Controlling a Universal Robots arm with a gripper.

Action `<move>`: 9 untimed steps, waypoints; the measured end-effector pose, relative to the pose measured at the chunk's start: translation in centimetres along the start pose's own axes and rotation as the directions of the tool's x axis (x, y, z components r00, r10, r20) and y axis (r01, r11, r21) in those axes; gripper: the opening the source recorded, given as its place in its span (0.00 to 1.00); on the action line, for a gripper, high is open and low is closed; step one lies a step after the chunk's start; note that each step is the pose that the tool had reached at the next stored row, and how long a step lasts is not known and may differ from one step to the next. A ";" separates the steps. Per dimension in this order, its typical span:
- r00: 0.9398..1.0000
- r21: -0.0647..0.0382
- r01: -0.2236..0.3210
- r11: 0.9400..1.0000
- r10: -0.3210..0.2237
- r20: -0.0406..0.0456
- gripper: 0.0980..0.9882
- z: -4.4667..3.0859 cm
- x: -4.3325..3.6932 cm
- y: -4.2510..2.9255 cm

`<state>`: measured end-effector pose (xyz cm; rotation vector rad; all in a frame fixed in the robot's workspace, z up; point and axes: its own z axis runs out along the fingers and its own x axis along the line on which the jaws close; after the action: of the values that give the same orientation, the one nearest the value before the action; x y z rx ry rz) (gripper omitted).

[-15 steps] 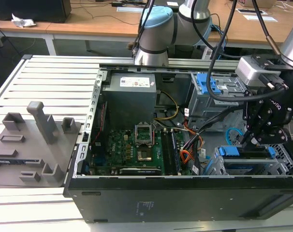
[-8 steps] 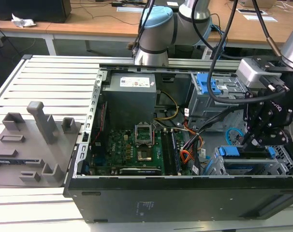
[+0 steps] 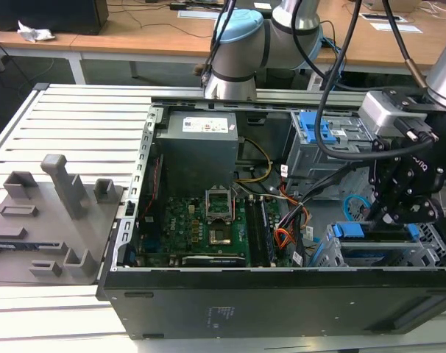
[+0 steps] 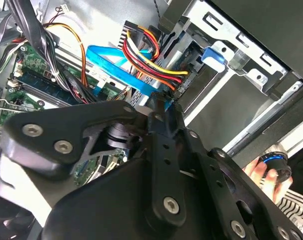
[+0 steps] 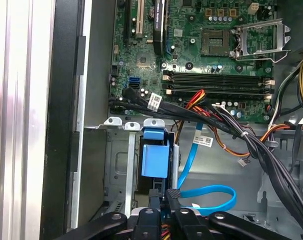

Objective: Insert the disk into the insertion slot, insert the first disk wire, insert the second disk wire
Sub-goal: 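Insert the second disk wire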

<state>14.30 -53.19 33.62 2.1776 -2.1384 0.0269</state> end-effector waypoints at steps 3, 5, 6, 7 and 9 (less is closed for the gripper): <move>1.000 0.000 0.000 1.000 0.000 0.000 0.16 -0.15 0.01 0.01; 1.000 0.000 0.000 1.000 0.000 -0.001 0.16 -0.90 0.07 0.05; 1.000 0.000 0.000 1.000 0.000 -0.001 0.16 -1.28 0.08 0.07; 1.000 0.000 0.000 1.000 0.000 -0.001 0.16 -1.48 0.05 0.08; 1.000 0.000 0.000 1.000 0.000 -0.001 0.07 -2.00 -0.02 0.10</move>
<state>14.30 -53.02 35.61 2.1771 -2.1380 0.0276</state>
